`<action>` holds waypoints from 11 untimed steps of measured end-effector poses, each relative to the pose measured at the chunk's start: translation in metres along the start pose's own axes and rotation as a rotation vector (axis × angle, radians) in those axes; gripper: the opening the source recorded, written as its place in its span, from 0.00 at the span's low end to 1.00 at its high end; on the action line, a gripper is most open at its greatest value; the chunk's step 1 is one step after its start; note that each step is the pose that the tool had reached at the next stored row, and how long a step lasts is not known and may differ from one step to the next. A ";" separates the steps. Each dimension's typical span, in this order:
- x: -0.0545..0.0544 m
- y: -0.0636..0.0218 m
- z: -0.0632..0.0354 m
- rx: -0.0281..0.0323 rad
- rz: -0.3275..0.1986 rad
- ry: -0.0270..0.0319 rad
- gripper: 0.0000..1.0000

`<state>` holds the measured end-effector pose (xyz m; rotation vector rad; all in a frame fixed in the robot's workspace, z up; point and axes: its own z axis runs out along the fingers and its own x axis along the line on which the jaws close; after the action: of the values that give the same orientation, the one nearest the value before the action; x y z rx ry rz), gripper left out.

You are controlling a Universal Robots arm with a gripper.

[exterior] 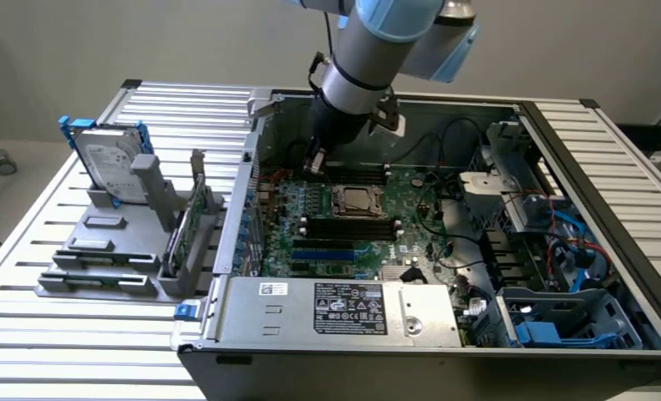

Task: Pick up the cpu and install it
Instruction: 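Close the cpu cover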

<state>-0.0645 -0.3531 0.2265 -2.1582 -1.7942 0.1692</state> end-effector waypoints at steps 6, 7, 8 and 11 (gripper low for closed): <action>0.000 -0.0026 -0.0022 -0.0139 0.020 0.0217 0.11; 0.000 -0.0031 -0.0028 -0.0167 0.023 0.0251 0.11; 0.001 -0.0035 -0.0034 -0.0195 0.026 0.0284 0.11; 0.001 -0.0049 -0.0053 -0.0285 0.036 0.0388 0.11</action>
<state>-0.0673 -0.3524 0.2331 -2.1994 -1.7473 0.1102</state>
